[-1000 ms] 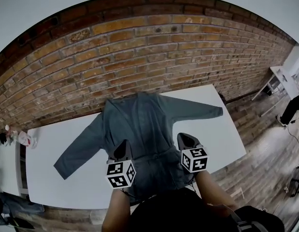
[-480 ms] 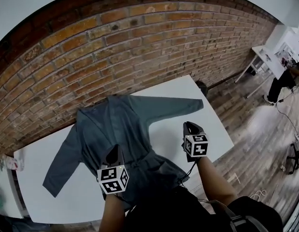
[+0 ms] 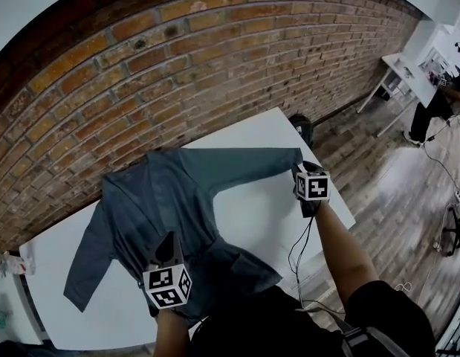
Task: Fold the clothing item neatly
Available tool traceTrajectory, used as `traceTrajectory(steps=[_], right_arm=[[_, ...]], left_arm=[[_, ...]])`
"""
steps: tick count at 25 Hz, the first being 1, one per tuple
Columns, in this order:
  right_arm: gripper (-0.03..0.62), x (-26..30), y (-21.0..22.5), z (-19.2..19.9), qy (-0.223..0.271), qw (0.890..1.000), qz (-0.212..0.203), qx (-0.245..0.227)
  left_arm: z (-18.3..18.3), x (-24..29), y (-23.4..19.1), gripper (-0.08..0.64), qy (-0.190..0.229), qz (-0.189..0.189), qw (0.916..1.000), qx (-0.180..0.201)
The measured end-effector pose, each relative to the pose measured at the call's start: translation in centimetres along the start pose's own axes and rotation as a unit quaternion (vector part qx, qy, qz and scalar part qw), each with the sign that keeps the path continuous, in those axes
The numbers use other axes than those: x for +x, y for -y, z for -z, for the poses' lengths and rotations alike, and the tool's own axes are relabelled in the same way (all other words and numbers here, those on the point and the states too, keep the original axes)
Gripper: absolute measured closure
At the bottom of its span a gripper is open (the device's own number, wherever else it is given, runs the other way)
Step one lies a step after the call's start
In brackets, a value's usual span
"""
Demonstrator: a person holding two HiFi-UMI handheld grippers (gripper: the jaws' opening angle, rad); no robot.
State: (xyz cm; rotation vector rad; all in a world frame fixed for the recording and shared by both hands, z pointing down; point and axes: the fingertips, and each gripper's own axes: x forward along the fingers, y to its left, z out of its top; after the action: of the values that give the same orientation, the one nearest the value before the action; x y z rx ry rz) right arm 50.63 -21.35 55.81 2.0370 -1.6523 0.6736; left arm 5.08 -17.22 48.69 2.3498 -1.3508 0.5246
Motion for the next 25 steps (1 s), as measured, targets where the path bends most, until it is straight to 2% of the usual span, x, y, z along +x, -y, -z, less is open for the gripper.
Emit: traceTrajectory(steps=[3, 6, 8, 14, 19, 22, 25], right_arm=[[0.450, 2.6, 3.1, 0.5, -0.035, 0.999, 0.014, 0.016], [0.449, 4.4, 4.4, 1.0, -0.061, 0.998, 0.009, 0.013], [0.451, 5.4, 4.9, 1.3, -0.076, 0.997, 0.001, 0.016], [0.451, 8.0, 4.9, 2.7, -0.125, 0.989, -0.047, 0.070], [0.458, 8.6, 4.6, 2.6, -0.148, 0.985, -0.059, 0.059], [0.531, 8.6, 3.7, 2.6, -0.150, 0.986, -0.069, 0.036], [0.551, 8.6, 3.2, 2.4, -0.148, 0.987, -0.061, 0.010]], left_arm=[[0.4, 0.3, 0.3, 0.561, -0.009, -0.010, 0.9999, 0.004], [0.6, 0.7, 0.7, 0.561, -0.016, -0.018, 0.9997, 0.010], [0.6, 1.1, 1.0, 0.561, -0.021, -0.022, 0.9994, 0.016], [1.1, 2.2, 2.6, 0.561, -0.037, -0.024, 0.9982, 0.041], [1.5, 3.1, 3.2, 0.561, -0.046, -0.032, 0.9972, 0.050], [1.7, 3.1, 3.5, 0.561, -0.047, -0.035, 0.9972, 0.047], [1.4, 3.1, 3.4, 0.561, -0.044, -0.037, 0.9973, 0.046]])
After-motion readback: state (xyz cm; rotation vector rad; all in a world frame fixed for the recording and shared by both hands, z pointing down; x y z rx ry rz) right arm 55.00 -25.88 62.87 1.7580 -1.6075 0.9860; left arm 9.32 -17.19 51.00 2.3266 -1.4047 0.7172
